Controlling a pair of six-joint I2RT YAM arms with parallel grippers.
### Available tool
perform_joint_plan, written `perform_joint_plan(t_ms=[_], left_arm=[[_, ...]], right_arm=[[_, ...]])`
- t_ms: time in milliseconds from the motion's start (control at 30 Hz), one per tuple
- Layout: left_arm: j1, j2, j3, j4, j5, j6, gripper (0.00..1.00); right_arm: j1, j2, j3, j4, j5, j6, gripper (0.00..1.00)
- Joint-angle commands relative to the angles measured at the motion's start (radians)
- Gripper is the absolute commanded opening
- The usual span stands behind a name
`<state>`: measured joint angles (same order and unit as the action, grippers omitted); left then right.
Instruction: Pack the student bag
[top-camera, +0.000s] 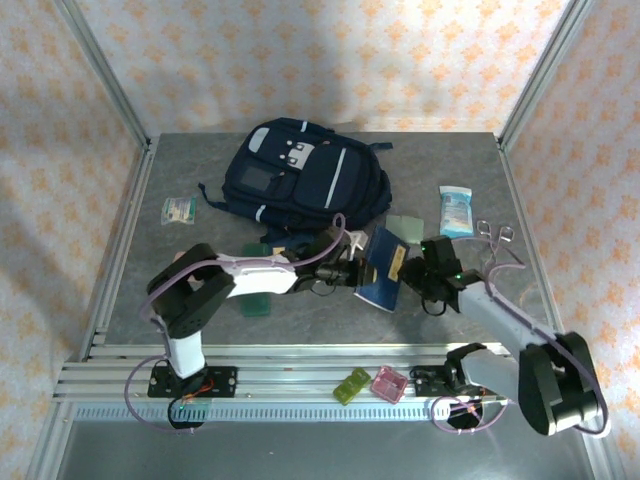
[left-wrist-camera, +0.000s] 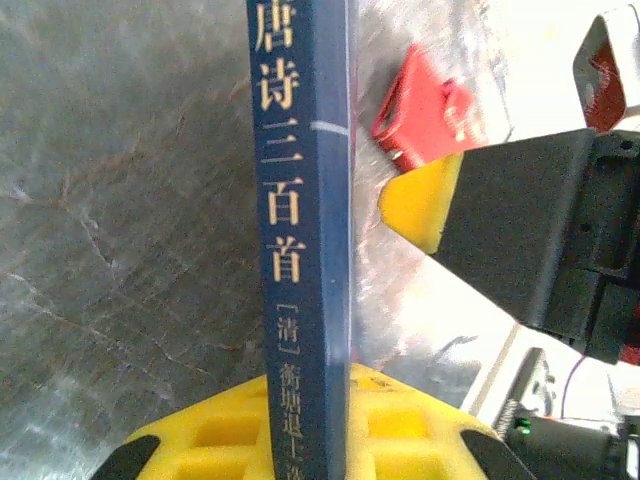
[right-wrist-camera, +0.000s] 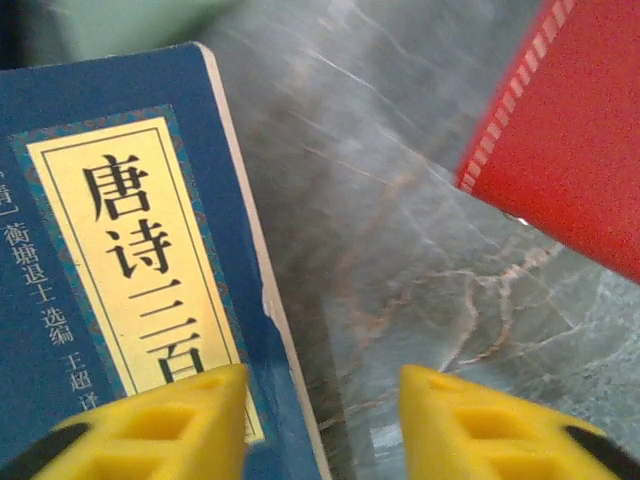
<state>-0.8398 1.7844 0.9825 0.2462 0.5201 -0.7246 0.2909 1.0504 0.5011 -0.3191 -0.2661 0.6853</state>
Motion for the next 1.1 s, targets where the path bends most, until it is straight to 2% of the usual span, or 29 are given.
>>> perform_joint_plan(t_ms=[0,67,167,267,400,533,633,767,833,900,1000,1033,1067], left_arm=[[0.052,-0.135,-0.031,0.009,-0.005,0.034,0.01],[0.077,-0.194,-0.043,0.01,0.009,0.041,0.01],[0.107,-0.26,-0.05,0.039,0.07,0.042,0.01],[0.127,-0.318,-0.054,0.084,0.136,0.039,0.01],[0.15,-0.373,-0.068,0.174,0.25,0.013,0.01],[0.165,-0.415,-0.097,0.281,0.357,-0.037,0.01],[0.169,-0.442,-0.132,0.385,0.416,-0.092,0.01],[0.181,-0.449,-0.149,0.416,0.45,-0.117,0.01],[0.198,-0.442,-0.166,0.455,0.462,-0.139,0.02],[0.22,-0.43,-0.185,0.513,0.471,-0.18,0.02],[0.245,-0.398,-0.193,0.564,0.475,-0.223,0.09],[0.251,-0.385,-0.187,0.56,0.474,-0.224,0.18],[0.255,-0.373,-0.18,0.551,0.471,-0.221,0.27]], right_arm=[[-0.016,-0.118,0.107,-0.035,-0.005,-0.041,0.47],[-0.02,-0.184,0.14,-0.001,-0.008,-0.064,0.58],[-0.02,-0.276,0.12,0.14,-0.071,-0.117,0.68],[-0.028,-0.322,0.139,0.171,-0.105,-0.146,0.88],[-0.037,-0.288,0.183,0.2,-0.28,-0.197,0.9],[-0.039,-0.276,0.18,0.225,-0.307,-0.213,0.89],[-0.042,-0.274,0.166,0.292,-0.417,-0.198,0.88],[-0.041,-0.281,0.14,0.445,-0.653,-0.15,0.73],[-0.041,-0.29,0.14,0.499,-0.752,-0.124,0.69],[-0.041,-0.305,0.143,0.505,-0.775,-0.116,0.59],[-0.041,-0.328,0.15,0.49,-0.78,-0.118,0.3],[-0.042,-0.334,0.151,0.487,-0.777,-0.12,0.11],[-0.041,-0.336,0.152,0.478,-0.764,-0.122,0.0]])
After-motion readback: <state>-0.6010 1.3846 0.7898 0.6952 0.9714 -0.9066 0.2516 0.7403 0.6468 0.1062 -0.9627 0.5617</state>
